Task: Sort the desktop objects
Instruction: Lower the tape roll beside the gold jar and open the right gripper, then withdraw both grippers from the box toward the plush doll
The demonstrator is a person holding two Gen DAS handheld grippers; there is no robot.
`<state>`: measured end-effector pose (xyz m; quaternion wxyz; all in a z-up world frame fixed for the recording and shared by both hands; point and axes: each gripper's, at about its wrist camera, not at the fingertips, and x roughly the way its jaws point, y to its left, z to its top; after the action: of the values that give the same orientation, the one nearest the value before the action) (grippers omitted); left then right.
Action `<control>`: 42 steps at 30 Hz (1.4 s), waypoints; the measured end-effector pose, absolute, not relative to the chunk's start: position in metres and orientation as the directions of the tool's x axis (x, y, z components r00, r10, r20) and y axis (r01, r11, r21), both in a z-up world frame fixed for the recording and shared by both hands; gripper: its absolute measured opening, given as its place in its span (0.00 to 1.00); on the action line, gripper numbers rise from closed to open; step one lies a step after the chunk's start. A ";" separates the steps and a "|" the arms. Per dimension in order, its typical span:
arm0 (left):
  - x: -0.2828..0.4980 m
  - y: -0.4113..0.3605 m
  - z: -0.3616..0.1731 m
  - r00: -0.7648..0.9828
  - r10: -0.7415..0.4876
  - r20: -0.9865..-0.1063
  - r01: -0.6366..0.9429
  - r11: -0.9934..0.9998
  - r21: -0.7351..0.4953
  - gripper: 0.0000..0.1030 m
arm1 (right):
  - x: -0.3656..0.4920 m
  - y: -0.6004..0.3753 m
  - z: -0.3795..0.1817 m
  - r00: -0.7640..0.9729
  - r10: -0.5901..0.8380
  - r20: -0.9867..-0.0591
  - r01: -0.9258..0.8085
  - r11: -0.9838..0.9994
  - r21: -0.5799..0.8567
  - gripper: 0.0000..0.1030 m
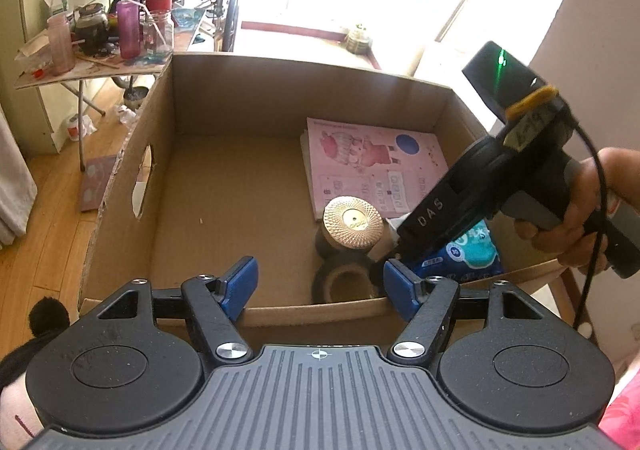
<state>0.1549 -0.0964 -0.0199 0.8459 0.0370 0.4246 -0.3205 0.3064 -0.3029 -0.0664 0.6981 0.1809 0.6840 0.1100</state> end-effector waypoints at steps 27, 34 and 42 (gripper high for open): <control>0.069 -0.067 0.030 0.573 -0.534 -0.622 0.498 0.829 -0.253 0.94 | 0.170 -0.300 0.077 0.546 0.261 -0.796 -0.104 0.964 0.245 0.68; 0.028 -0.051 0.034 0.623 -0.495 -0.606 0.446 0.861 -0.245 0.95 | 0.118 -0.291 0.085 0.610 0.181 -0.772 -0.098 0.983 0.153 0.91; -0.006 -0.028 0.036 0.691 -0.420 -0.589 0.374 0.904 -0.206 1.00 | 0.077 -0.261 0.083 0.660 0.124 -0.741 -0.134 0.990 0.046 1.00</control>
<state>-0.0057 -0.0283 0.0362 0.9188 -0.0348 0.3287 -0.2159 0.0765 -0.2606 0.0832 0.9110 -0.0060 0.4063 0.0706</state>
